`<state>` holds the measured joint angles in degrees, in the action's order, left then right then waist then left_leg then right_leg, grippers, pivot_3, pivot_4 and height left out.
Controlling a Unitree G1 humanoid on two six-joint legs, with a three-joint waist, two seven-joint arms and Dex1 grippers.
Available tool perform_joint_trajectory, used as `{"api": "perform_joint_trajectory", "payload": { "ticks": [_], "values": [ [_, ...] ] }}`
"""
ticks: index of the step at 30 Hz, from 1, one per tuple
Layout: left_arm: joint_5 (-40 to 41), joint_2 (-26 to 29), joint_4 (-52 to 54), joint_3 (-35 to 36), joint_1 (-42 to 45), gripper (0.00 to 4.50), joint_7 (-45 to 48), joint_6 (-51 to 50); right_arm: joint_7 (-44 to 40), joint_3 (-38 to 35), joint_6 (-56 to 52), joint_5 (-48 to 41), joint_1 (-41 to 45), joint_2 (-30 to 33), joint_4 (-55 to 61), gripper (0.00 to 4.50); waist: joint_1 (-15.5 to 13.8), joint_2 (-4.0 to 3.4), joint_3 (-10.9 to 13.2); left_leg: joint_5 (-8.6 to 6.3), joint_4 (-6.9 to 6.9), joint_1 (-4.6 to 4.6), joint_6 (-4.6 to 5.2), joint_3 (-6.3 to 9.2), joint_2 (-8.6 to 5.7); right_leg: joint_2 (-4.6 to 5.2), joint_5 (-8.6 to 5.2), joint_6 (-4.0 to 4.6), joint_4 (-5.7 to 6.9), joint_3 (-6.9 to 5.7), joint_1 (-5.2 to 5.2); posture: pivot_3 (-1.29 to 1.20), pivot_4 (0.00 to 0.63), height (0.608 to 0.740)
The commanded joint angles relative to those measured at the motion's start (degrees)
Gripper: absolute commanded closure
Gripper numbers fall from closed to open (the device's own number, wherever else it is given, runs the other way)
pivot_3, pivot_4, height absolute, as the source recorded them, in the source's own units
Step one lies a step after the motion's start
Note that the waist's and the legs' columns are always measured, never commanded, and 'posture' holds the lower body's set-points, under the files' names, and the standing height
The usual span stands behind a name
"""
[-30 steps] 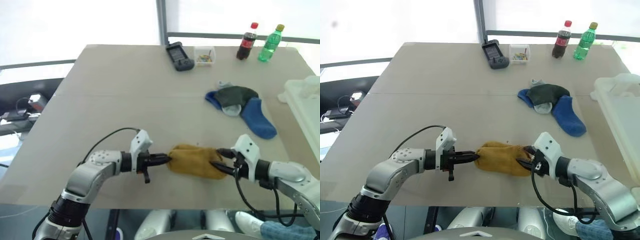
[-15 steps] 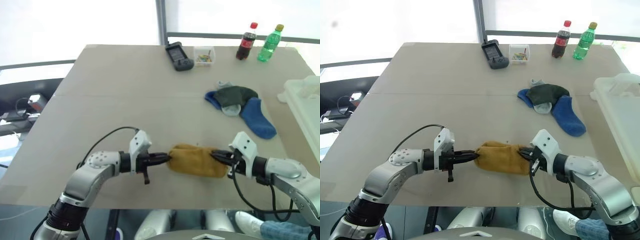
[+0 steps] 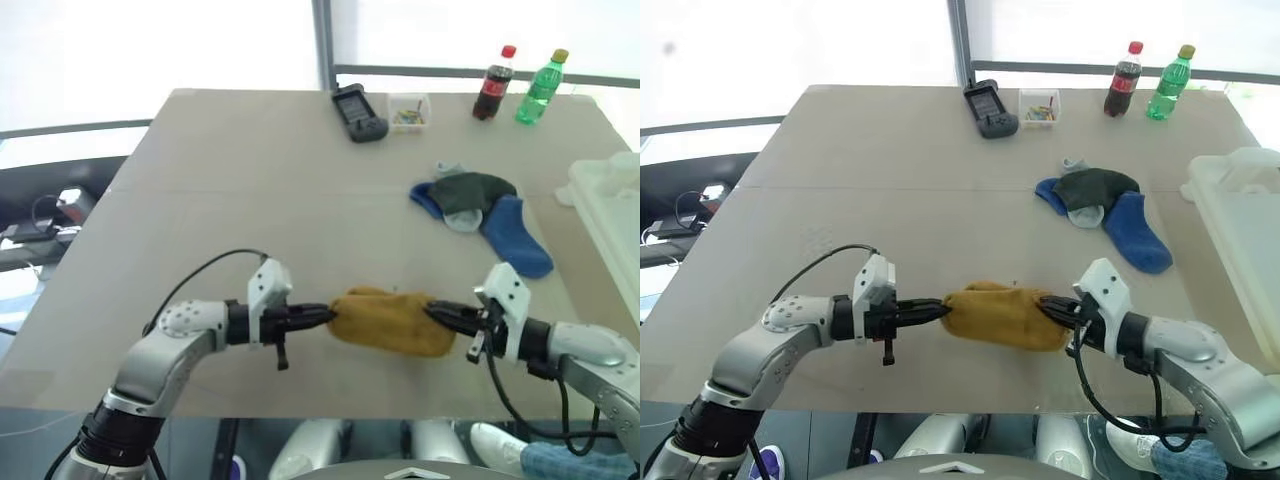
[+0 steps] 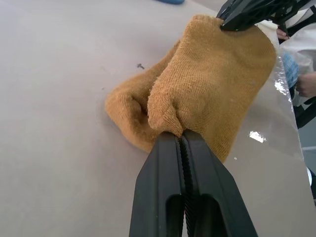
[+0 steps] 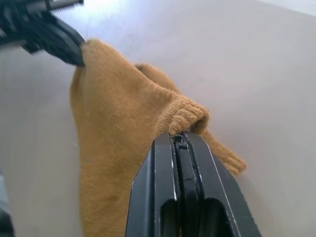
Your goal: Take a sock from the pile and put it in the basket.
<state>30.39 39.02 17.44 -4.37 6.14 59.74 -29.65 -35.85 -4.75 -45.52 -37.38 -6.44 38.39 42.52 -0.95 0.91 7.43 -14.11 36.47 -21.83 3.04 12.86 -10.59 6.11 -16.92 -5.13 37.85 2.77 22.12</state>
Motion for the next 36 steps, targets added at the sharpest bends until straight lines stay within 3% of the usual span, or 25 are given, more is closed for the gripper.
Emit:
{"api": "perform_joint_trajectory", "payload": {
  "ticks": [1, 11, 21, 32, 36],
  "values": [
    [1.3, -0.3, -1.7, 1.4, 4.0, 4.5, 0.0, -1.6, 1.8, -2.5, -1.1, -1.7, -0.4, 0.4, 2.6, 4.44, 0.0, 0.0, 0.0, 0.0, 0.0, 0.0, 0.0, 0.0, 0.0, 0.0, 0.0, 0.0, 0.0, 0.0, 0.0, 0.0, 0.15, 0.74],
    [-5.6, -2.2, -14.6, -6.9, 14.8, 4.5, 3.5, -0.9, 3.5, 5.0, 1.9, 5.8, -0.6, -0.1, -2.8, 4.44, 0.2, 0.04, 0.0, 0.0, 0.04, -0.04, 0.0, -0.01, -0.01, 0.0, 0.0, 0.0, 0.01, 0.0, 0.0, 0.0, 0.15, 0.74],
    [-3.9, -2.7, -9.0, -7.4, 14.4, 4.5, 4.3, -5.6, 3.7, 2.7, 1.3, 4.9, -3.1, -0.3, -0.5, 4.44, 0.2, 0.04, 0.0, 0.0, 0.06, -0.03, 0.01, 0.01, -0.01, -0.01, 0.0, 0.0, 0.03, 0.02, 0.0, 0.0, 0.15, 0.74],
    [7.3, -0.1, 1.7, -2.7, 13.5, 4.5, 3.7, -19.5, 2.7, -4.1, -1.8, -2.1, -5.0, 1.9, 4.1, 4.44, 0.2, 0.05, 0.0, -0.01, 0.07, -0.02, 0.02, 0.0, 0.0, -0.02, 0.0, 0.0, 0.03, 0.02, 0.0, 0.0, 0.15, 0.74],
    [7.9, -0.1, 2.7, -3.2, 13.1, 4.5, 2.4, -20.8, 2.9, -4.9, -2.2, -3.0, -5.3, 2.8, 4.0, 4.44, 0.1, 0.05, 0.0, -0.01, 0.08, -0.03, 0.02, 0.01, 0.0, -0.02, 0.0, 0.0, 0.02, 0.01, 0.0, 0.0, 0.15, 0.74]
  ]
}}
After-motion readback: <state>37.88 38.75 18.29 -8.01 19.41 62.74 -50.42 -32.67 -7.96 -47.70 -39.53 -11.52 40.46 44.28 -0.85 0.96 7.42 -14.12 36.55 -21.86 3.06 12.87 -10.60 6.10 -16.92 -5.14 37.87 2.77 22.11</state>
